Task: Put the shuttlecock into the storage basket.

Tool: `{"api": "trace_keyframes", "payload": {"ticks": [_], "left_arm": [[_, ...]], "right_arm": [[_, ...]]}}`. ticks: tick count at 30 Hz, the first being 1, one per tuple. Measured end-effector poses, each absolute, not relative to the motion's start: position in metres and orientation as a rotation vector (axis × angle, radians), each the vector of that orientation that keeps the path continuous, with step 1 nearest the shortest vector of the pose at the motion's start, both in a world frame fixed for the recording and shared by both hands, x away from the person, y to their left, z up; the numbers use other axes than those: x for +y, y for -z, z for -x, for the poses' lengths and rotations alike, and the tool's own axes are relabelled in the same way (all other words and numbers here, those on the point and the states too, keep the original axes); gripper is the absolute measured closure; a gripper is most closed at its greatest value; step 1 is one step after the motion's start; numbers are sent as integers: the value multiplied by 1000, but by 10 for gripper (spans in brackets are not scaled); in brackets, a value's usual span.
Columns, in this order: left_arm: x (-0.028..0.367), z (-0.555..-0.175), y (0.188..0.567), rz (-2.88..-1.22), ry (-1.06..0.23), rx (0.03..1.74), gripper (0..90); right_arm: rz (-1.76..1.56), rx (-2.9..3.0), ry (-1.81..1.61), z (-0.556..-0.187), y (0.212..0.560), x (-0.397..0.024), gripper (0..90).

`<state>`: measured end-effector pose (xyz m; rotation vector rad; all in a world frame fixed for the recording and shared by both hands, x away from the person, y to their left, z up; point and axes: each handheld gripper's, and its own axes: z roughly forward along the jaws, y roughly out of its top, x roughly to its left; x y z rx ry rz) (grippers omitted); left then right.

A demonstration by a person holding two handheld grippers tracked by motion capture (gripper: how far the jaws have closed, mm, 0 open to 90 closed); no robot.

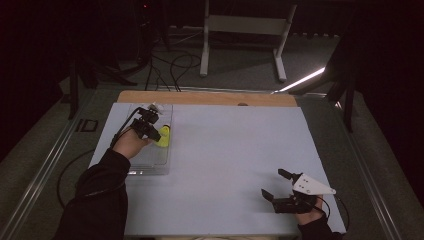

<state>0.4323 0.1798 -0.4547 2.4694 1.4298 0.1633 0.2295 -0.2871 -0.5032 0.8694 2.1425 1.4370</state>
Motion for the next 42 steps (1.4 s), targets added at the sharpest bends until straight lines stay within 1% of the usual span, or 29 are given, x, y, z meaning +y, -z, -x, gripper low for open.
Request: {"api": "trace_keyframes", "payload": {"ticks": [2,3,4,5,6,7,8,9,11,12,14,15,16,20,27,28,42], "left_arm": [[179,-432,456,-2474,-151,1431,789],[178,-433,457,-2482,-141,1428,750],[177,-432,457,-2489,-137,1422,662],[177,-433,458,-2487,-130,1426,662],[177,-433,457,-2480,-135,1433,563],[177,-433,457,-2474,-139,1435,563],[177,-432,456,-2476,-144,1439,449],[178,-432,455,-2477,-146,1446,449],[178,-431,452,-2465,-164,1458,318],[179,-430,450,-2455,-170,1464,283],[181,-429,445,-2432,-150,1452,161],[182,-429,444,-2437,-145,1437,127],[182,-428,443,-2431,-141,1438,58],[181,-424,438,-2437,-167,1431,39],[183,-421,434,-2421,-147,1395,4],[183,-420,432,-2416,-162,1387,3],[177,-412,417,-2381,-153,1301,1]], "right_arm": [[-869,2143,-1436,-229,503,-287,78],[-869,2143,-1437,-229,503,-287,78],[-872,2144,-1436,-229,503,-287,78],[-872,2144,-1436,-229,503,-287,78],[-873,2144,-1436,-229,503,-287,78],[-873,2144,-1436,-229,503,-287,78],[-873,2143,-1436,-229,503,-287,78],[-873,2143,-1436,-229,503,-287,78],[-873,2144,-1436,-229,503,-287,78],[-874,2144,-1436,-229,503,-287,78],[-875,2144,-1435,-230,503,-287,78],[-875,2145,-1434,-230,503,-287,78],[-873,2145,-1432,-229,503,-287,78],[-874,2146,-1429,-230,503,-287,78],[-873,2146,-1428,-230,503,-287,78],[-875,2145,-1429,-230,503,-287,78],[-877,2148,-1427,-230,504,-286,78]]}}
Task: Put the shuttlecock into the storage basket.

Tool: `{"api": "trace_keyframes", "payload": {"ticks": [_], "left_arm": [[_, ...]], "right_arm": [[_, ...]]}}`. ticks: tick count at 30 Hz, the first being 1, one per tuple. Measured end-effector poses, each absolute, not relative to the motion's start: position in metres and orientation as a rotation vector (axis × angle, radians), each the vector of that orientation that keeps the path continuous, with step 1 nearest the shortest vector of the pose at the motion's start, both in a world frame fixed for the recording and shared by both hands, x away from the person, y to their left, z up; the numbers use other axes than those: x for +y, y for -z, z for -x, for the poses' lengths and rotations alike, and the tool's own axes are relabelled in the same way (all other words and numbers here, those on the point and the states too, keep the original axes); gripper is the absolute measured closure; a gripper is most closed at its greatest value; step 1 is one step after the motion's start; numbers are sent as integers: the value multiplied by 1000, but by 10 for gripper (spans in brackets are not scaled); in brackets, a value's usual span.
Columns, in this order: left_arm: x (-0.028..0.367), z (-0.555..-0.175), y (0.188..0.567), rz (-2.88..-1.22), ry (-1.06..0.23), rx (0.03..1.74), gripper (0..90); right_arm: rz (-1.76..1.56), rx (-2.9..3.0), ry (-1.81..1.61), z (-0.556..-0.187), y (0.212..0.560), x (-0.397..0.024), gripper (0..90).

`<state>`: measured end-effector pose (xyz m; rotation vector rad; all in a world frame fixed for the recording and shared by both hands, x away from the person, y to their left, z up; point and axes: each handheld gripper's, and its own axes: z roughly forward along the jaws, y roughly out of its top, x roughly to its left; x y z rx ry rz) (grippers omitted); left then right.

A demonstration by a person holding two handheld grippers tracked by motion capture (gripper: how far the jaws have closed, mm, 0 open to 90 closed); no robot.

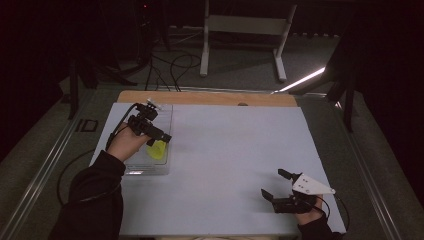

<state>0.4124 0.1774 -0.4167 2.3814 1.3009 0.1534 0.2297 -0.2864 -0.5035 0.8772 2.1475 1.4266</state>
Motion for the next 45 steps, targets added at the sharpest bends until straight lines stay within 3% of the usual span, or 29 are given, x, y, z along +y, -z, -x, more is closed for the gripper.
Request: {"api": "trace_keyframes", "payload": {"ticks": [27,45], "left_arm": [[128,-384,391,-2328,-76,908,0],[92,-361,396,-2292,46,689,0]], "right_arm": [[-876,2148,-1422,-230,504,-286,78],[-868,2146,-1418,-229,502,-286,78]]}}
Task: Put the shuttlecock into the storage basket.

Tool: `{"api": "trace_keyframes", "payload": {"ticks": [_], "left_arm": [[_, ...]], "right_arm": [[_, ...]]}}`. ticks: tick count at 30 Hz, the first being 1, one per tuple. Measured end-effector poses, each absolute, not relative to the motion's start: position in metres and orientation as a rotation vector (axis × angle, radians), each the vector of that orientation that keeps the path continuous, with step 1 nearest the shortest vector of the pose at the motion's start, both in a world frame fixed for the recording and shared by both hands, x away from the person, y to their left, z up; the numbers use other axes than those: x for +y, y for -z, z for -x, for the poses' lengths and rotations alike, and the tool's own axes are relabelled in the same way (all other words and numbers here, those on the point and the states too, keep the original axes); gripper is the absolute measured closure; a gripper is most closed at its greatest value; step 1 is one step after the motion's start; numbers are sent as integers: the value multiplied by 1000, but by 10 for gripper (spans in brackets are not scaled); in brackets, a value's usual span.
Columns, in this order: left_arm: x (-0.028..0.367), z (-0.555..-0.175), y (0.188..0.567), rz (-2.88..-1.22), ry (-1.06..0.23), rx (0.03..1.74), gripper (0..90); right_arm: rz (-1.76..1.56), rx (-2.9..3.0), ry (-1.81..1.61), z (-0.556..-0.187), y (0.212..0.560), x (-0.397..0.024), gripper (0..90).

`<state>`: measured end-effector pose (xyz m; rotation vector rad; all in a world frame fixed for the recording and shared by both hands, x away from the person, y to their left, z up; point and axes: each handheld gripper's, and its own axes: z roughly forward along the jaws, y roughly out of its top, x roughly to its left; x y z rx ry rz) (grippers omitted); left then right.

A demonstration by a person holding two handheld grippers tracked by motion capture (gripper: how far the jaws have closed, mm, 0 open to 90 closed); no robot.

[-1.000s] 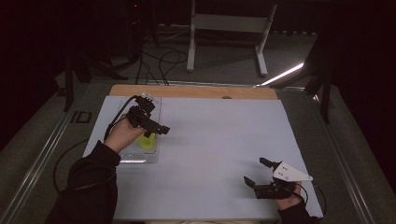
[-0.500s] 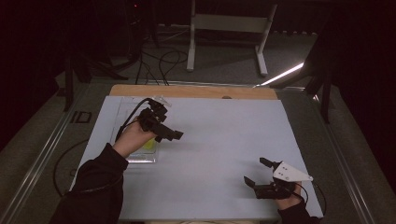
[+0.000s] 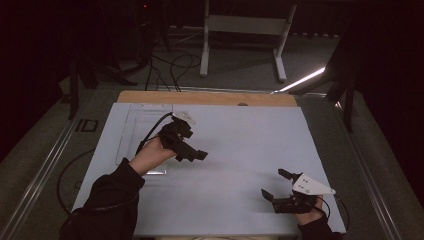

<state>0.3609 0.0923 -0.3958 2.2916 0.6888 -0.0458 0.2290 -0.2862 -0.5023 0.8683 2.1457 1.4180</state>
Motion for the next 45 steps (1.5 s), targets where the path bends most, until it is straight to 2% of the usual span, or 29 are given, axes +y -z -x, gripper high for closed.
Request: {"api": "trace_keyframes", "payload": {"ticks": [18,45], "left_arm": [[81,-329,410,-2239,97,515,0],[105,-286,451,-2207,141,485,1]], "right_arm": [[-858,2145,-1418,-229,502,-286,79],[-860,2156,-1411,-230,503,-285,79]]}}
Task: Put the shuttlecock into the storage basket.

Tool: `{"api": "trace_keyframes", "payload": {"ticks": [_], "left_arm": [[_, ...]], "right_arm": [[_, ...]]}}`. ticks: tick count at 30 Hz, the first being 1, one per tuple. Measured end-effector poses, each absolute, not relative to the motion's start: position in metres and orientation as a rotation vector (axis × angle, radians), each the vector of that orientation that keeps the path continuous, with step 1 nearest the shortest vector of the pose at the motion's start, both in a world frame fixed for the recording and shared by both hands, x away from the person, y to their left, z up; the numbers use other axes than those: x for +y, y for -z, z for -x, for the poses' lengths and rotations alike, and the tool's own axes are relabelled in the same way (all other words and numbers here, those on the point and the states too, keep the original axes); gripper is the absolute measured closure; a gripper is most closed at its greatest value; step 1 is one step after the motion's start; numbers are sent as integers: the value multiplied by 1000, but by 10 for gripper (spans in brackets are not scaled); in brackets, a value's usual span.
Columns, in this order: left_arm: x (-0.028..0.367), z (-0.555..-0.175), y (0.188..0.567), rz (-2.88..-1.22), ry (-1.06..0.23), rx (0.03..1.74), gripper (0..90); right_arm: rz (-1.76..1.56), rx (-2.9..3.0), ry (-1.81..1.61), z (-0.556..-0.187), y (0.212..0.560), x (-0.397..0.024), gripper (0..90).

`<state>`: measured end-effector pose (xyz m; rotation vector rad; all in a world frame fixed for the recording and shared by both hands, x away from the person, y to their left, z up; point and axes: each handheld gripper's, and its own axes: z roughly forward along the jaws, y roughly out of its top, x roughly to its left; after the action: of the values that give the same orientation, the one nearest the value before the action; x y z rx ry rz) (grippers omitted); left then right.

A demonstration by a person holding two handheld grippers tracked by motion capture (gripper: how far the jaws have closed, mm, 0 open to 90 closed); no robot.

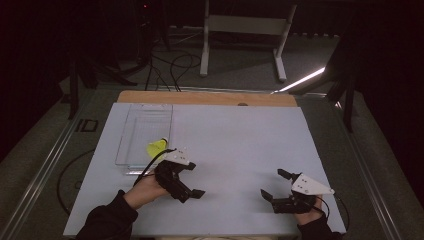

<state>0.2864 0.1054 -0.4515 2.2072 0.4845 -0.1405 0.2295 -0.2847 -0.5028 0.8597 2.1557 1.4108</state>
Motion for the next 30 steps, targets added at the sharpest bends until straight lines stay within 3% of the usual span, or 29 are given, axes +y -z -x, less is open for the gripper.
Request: {"api": "trace_keyframes", "payload": {"ticks": [30], "left_arm": [[166,-244,504,-2124,79,563,1]], "right_arm": [[-858,2162,-1399,-230,503,-283,79]]}}
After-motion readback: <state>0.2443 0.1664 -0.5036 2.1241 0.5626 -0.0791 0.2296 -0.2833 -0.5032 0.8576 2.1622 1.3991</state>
